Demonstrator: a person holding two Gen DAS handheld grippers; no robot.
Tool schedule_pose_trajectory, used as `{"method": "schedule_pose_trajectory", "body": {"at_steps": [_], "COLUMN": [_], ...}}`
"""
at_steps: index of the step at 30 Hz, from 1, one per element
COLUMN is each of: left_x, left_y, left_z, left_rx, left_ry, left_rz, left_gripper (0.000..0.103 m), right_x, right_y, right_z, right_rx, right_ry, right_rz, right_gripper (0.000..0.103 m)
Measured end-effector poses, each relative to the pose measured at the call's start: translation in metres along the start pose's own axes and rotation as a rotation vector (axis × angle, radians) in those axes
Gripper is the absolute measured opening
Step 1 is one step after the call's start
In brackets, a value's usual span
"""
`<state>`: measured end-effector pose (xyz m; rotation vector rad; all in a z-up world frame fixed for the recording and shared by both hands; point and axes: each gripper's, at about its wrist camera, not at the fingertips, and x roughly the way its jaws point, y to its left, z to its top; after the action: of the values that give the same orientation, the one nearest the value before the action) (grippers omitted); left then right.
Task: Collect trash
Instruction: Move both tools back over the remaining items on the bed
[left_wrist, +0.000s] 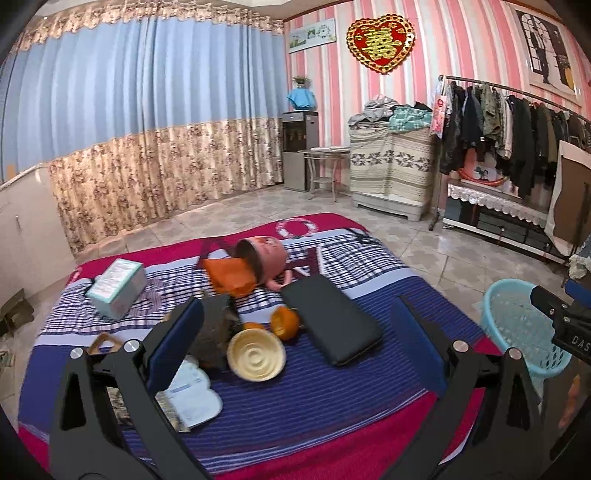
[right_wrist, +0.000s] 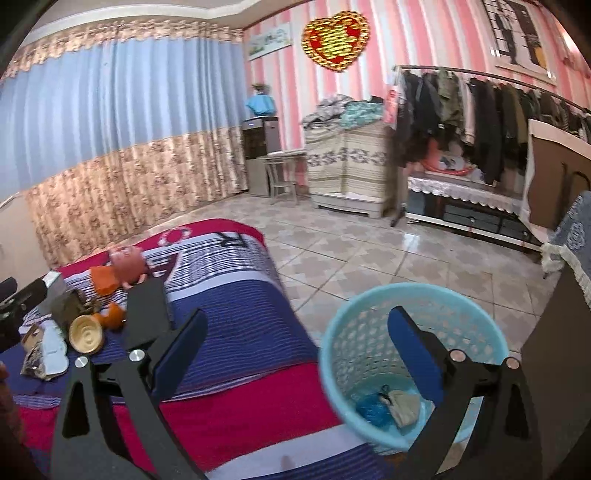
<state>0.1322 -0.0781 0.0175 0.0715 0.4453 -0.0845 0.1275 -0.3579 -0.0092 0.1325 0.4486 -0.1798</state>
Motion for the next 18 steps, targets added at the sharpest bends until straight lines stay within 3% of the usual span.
{"method": "schedule_pose_trajectory", "body": {"at_steps": [18], "left_x": [-0.014], "left_y": [0.104], "left_z": [-0.03], "left_rx": [-0.071], "left_ry": [0.043], "left_rz": [0.158], "left_gripper": [0.097], "right_x": [0.004], "right_y": [0.062], "right_z": [-0.016], "right_rx": [-0.089], "right_ry": [0.025], "right_rz": [0.092], "right_gripper": [0.096]}}
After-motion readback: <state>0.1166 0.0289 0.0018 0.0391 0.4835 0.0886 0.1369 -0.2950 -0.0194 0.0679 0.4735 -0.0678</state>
